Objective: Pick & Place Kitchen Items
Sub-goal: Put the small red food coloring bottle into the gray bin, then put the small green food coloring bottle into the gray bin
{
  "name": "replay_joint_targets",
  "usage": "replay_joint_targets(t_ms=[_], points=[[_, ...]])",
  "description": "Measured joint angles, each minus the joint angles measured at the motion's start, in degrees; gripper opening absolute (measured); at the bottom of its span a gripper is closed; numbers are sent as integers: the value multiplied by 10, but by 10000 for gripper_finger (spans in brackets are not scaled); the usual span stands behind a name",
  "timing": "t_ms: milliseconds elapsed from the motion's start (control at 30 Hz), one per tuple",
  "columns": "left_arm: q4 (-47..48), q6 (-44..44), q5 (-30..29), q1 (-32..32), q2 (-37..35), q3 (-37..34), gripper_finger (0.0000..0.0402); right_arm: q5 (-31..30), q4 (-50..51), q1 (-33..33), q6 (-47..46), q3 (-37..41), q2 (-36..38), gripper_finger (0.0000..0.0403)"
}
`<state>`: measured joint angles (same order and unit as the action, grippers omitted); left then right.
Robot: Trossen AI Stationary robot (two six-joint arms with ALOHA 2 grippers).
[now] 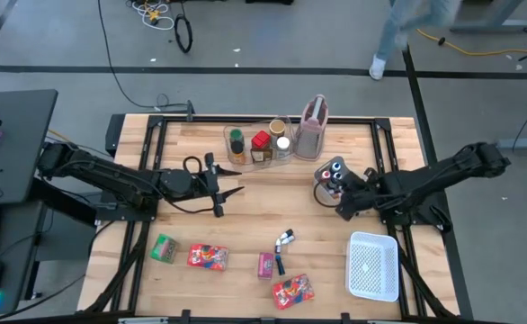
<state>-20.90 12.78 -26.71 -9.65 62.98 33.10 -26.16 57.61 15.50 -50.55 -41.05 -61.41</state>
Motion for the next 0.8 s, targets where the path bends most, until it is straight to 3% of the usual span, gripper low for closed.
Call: replay_joint_targets(t_ms=[367,667,800], points=[[0,0,19,0,0,0,194,55,-56,-28,-57,109,0,119],[0,-4,24,0,0,0,194,-10,-65,-32,-1,75,0,188],[0,-4,24,0,0,0,194,-20,-90,-32,70,30,0,205]])
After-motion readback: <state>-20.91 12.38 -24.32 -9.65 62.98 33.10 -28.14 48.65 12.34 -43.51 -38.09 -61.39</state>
